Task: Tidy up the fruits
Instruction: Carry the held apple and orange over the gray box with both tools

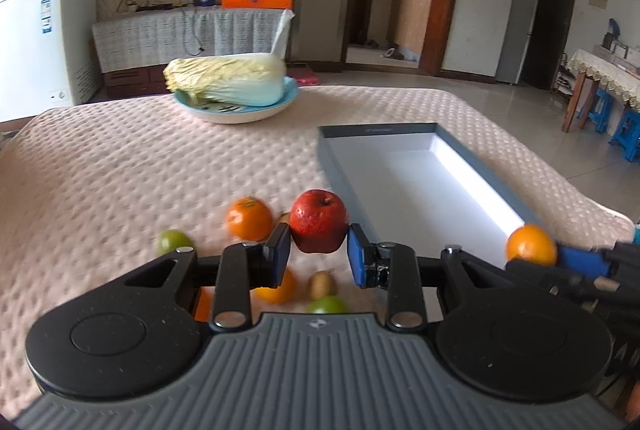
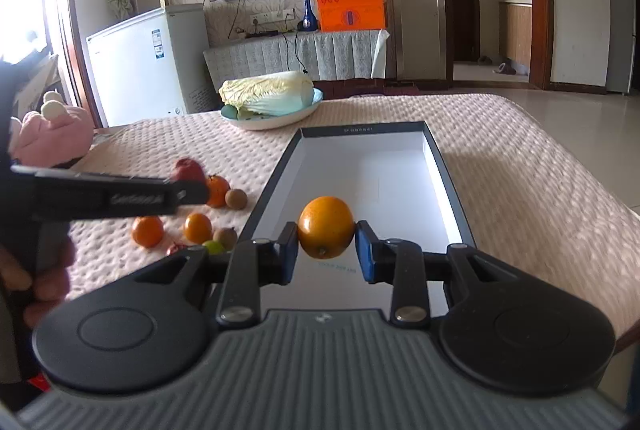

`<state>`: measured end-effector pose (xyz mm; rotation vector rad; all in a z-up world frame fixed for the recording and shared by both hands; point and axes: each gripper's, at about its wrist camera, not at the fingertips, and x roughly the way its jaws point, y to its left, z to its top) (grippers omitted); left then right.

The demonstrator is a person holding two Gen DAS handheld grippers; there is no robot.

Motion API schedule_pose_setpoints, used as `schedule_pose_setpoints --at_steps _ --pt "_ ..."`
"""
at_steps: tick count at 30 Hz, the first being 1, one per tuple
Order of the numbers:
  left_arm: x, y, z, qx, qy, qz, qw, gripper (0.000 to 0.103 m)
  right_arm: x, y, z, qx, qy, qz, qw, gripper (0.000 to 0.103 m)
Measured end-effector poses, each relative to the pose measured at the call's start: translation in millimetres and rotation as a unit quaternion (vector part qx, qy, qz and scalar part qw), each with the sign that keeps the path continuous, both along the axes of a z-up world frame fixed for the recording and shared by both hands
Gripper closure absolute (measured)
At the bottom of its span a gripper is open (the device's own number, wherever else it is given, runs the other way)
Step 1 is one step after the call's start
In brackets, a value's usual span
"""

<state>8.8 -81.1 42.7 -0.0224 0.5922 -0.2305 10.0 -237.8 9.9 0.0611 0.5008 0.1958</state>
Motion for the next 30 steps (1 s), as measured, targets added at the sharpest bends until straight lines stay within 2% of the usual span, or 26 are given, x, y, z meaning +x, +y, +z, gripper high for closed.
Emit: schedule_pose_setpoints --at_steps 7,14,30 --pt "20.6 -25.8 1.3 -0.002 -0.01 -0.022 0.9997 0.067 -7.7 2.4 -3.3 -0.016 0.014 0.003 1.0 0.069" --pt "41.4 -47.4 -7.9 -0.008 0.006 -0.035 0.9993 0.067 -3.1 -7.3 -6.0 -0.016 0.024 -0.006 1.0 0.069" --pt "68.0 -80.0 -25.1 0.013 0.026 -0.055 0.9981 0.067 15.0 -17.9 -20.3 -0.018 0.05 -0.031 0.998 0.069"
